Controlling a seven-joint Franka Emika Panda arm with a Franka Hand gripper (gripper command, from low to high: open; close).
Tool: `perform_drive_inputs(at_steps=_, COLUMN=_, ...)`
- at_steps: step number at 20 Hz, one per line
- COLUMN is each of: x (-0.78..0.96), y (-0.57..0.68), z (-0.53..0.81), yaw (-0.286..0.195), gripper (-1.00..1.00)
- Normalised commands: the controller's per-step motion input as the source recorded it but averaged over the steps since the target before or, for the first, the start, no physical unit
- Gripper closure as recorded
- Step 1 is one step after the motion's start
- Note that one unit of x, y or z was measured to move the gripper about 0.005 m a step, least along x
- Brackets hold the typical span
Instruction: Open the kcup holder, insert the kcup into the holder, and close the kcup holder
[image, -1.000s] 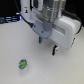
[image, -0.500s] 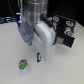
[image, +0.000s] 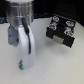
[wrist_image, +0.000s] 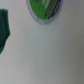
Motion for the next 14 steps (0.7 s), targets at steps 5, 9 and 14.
perform_drive_inputs(at_steps=5, x=0.46, y=-0.16, z=-0.13, yaw=-0.189, gripper=-1.0)
perform_drive_inputs(at_steps=9, x=0.2, y=-0.1, z=-0.16, yaw=-0.113, gripper=-1.0)
perform_drive_inputs(at_steps=14, x=0.09, y=-0.1, z=-0.09, yaw=-0.084, gripper=-1.0)
